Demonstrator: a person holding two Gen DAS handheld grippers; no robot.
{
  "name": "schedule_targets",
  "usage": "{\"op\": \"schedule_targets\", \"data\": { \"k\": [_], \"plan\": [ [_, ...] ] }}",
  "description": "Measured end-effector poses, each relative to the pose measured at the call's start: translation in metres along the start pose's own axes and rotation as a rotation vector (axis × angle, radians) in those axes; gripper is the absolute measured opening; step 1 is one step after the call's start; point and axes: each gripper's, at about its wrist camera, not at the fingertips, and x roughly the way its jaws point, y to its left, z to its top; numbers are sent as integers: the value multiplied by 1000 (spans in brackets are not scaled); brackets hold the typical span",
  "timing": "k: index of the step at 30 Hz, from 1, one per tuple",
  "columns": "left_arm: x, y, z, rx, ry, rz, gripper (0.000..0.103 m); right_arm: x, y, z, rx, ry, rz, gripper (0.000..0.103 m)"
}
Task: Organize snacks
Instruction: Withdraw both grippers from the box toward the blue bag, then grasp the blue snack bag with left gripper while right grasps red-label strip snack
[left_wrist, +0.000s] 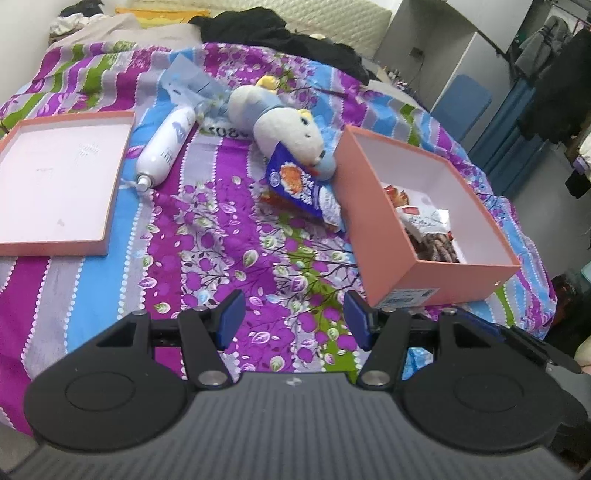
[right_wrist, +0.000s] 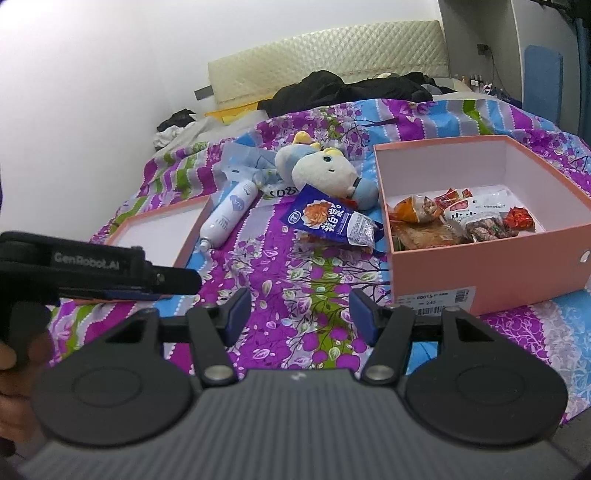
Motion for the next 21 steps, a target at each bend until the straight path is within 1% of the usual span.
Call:
{"op": "schedule_targets", "data": {
  "k": [4,8,15,17,21],
  "plan": [
    [13,7,6,-14,18,12,64,13,3,2,-42,1,-57,61],
    [29,18,15,-36,31,20,64,28,1,6,-37,18,-43,61],
    [64,33,36,-65,55,36,65,58,9,7,-80,32,-34,61],
    [75,37,43,-69,61,46,69,68,10,7,-82,37,-32,61],
    [99,47,58,-67,75,56,74,88,15,7,-105,18,-49,61]
  ]
}}
